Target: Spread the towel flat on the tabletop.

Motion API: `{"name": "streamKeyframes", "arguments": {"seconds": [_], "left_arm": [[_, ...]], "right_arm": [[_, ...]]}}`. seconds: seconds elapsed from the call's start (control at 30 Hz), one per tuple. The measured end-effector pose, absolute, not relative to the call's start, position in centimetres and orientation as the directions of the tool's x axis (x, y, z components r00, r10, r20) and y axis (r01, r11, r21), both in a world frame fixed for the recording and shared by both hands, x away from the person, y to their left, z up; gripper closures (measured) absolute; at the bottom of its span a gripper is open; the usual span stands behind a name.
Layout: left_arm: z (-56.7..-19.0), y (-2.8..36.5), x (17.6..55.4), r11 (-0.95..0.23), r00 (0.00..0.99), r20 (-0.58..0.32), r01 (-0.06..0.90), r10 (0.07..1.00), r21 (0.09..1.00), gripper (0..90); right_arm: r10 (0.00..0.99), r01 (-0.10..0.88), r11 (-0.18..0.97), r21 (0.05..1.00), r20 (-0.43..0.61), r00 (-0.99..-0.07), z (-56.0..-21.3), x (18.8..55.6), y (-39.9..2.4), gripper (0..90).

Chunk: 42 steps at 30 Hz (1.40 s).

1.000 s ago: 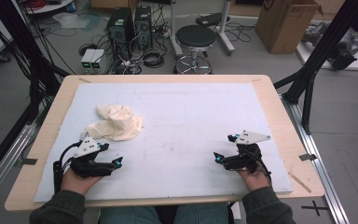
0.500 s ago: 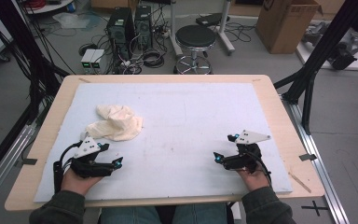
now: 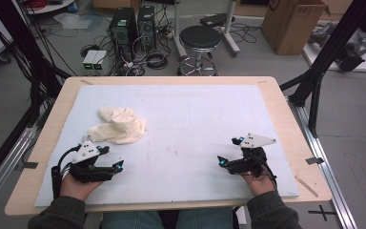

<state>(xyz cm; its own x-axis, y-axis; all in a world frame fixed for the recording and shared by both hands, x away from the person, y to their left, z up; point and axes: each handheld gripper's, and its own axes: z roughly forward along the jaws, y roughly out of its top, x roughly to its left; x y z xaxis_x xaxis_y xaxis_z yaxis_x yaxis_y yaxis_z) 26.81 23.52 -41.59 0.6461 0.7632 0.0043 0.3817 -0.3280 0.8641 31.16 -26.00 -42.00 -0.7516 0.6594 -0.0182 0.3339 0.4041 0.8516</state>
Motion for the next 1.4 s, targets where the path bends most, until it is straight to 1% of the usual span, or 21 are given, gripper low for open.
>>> {"name": "streamKeyframes", "arguments": {"seconds": [0.33, 0.63, 0.87, 1.03, 1.1, 1.27, 1.4], "left_arm": [[-40.9, 23.6, 26.8, -0.319, 0.642, 0.009, 0.369, 0.767, 0.873, 24.8], [-39.1, 24.2, 27.6, -0.327, 0.632, 0.035, 0.352, 0.774, 0.877, 24.8], [-37.9, 25.1, 30.2, -0.314, 0.597, 0.026, 0.384, 0.802, 0.868, 24.8], [-37.1, 24.9, 32.4, -0.32, 0.579, 0.038, 0.395, 0.815, 0.861, 25.1], [-36.9, 24.8, 33.4, -0.307, 0.567, 0.029, 0.401, 0.823, 0.863, 25.1], [-37.1, 24.4, 35.9, -0.288, 0.528, 0.012, 0.444, 0.849, 0.848, 25.5], [-37.6, 23.7, 37.2, -0.273, 0.523, -0.008, 0.458, 0.852, 0.846, 25.5]], "right_arm": [[0.653, 0.327, 0.411, 0.851, -0.025, -0.757, -42.0, 31.1, -25.9, 10.6], [0.661, 0.331, 0.401, 0.854, -0.019, -0.75, -42.0, 30.9, -25.9, 10.6], [0.651, 0.327, 0.411, 0.851, -0.023, -0.758, -42.0, 30.9, -25.6, 10.7], [0.649, 0.329, 0.41, 0.851, -0.018, -0.761, -42.0, 31.0, -25.5, 10.7], [0.648, 0.322, 0.411, 0.853, -0.025, -0.761, -42.0, 31.0, -25.6, 10.6], [0.643, 0.316, 0.413, 0.854, -0.028, -0.765, -42.0, 31.0, -25.6, 10.6], [0.642, 0.321, 0.413, 0.852, -0.022, -0.766, -42.0, 31.0, -25.6, 10.7]]}}
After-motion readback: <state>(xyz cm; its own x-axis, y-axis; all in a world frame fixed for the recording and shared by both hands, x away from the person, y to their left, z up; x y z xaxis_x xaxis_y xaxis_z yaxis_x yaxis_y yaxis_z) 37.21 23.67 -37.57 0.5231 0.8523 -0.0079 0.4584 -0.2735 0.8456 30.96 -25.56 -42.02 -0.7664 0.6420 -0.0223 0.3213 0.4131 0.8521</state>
